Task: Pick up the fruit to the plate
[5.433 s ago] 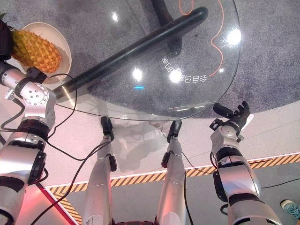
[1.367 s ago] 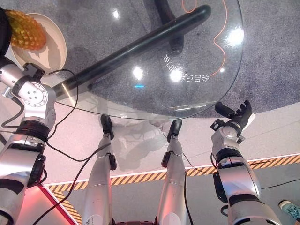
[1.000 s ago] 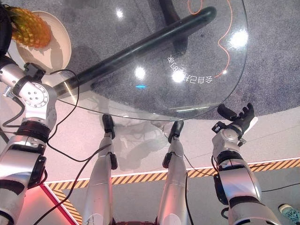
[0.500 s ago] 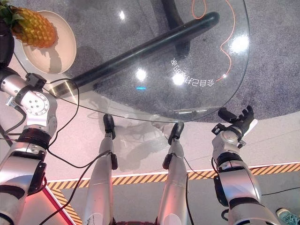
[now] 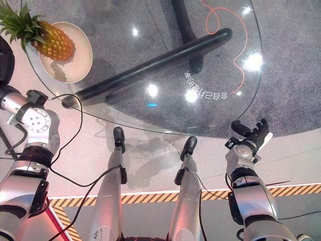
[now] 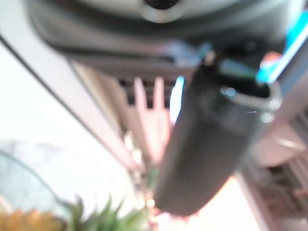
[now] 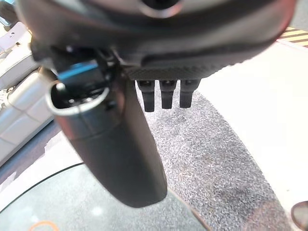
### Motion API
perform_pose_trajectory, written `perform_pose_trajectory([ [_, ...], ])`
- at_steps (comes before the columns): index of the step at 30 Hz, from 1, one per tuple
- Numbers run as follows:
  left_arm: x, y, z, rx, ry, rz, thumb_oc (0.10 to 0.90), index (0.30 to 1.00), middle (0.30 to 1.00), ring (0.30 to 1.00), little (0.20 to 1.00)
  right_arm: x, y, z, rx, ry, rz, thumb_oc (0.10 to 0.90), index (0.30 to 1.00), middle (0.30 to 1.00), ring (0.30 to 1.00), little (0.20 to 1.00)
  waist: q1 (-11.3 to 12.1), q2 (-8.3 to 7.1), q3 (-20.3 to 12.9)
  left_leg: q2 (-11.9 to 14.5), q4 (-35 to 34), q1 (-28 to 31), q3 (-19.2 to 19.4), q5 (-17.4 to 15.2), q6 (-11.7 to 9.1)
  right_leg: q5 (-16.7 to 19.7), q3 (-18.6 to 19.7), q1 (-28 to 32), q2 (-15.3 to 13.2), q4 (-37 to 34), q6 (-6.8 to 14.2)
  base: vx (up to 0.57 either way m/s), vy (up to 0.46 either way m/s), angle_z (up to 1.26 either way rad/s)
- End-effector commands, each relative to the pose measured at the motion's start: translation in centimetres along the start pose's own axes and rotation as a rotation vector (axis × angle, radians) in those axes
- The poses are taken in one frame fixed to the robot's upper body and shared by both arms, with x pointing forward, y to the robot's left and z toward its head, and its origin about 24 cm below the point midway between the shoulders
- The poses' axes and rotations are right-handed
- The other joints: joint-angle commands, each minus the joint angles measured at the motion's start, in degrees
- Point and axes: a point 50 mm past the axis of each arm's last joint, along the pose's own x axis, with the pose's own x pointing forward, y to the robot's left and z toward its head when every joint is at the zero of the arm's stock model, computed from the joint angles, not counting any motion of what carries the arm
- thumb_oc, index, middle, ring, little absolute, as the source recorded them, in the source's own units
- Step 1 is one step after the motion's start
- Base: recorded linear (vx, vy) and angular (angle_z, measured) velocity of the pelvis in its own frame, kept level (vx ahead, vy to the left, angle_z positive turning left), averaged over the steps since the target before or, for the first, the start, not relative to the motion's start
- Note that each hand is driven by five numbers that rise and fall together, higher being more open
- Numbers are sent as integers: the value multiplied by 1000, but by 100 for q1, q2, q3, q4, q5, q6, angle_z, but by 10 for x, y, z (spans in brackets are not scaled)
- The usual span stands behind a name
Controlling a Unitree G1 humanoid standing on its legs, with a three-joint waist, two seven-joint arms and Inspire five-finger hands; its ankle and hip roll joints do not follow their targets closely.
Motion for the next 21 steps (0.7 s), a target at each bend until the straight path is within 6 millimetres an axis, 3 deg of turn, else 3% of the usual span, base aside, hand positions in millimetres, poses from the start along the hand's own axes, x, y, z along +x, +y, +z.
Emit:
perform_pose_trajectory([
  [1, 28, 0, 29, -109, -143, 20, 800, 900, 900, 900, 900, 4, -29, -6, -8, -25, -85, 800, 900, 900, 900, 900, 132, -159, -148, -11, 613, 241, 73, -850, -49, -249, -185, 249, -32, -2, 131, 0, 0, 0],
  [7, 27, 5, 24, -85, -103, -5, 800, 900, 900, 900, 900, 3, -42, -19, -40, 5, -95, 800, 900, 900, 900, 900, 159, -152, -148, -20, 545, 623, 108, -873, -37, -283, -196, 656, -79, -66, 146, 3, -7, 0],
  [11, 27, 27, 4, -56, 67, -20, 800, 900, 900, 900, 900, -3, -50, -37, -76, 45, -107, 800, 900, 900, 900, 900, 201, -146, -148, -33, 456, 982, 126, -889, -34, -311, -239, 1028, -54, -124, 141, 7, -44, 0],
  [14, 7, 64, -30, 20, 302, -44, 800, 900, 900, 900, 900, -13, -61, -63, -142, 99, -94, 800, 900, 900, 900, 900, 220, -123, -260, -46, 237, 1362, 150, -831, -32, -263, -278, 1445, -28, -327, 151, 15, -10, 3],
  [18, -34, 127, -61, 179, 542, -37, 800, 900, 900, 900, 900, -30, -93, -100, -244, 190, -75, 800, 900, 900, 900, 900, 244, -62, -627, -56, -157, 1910, 201, -713, -30, -140, -338, 2059, -33, -722, 198, 58, 15, 7],
  [20, -77, 175, -76, 344, 740, -69, 800, 900, 900, 900, 900, -47, -125, -128, -336, 269, -67, 800, 900, 900, 900, 900, 255, -16, -983, -61, -491, 2451, 262, -647, -25, -57, -363, 2631, -48, -1032, 236, 182, 65, 5],
  [21, -90, 188, -80, 383, 813, -97, 800, 900, 900, 900, 900, -53, -134, -136, -374, 297, -62, 800, 900, 900, 900, 900, 241, -1, -1112, -52, -592, 2641, 289, -611, -27, -27, -378, 2809, -50, -1107, 241, 183, 61, 7],
])
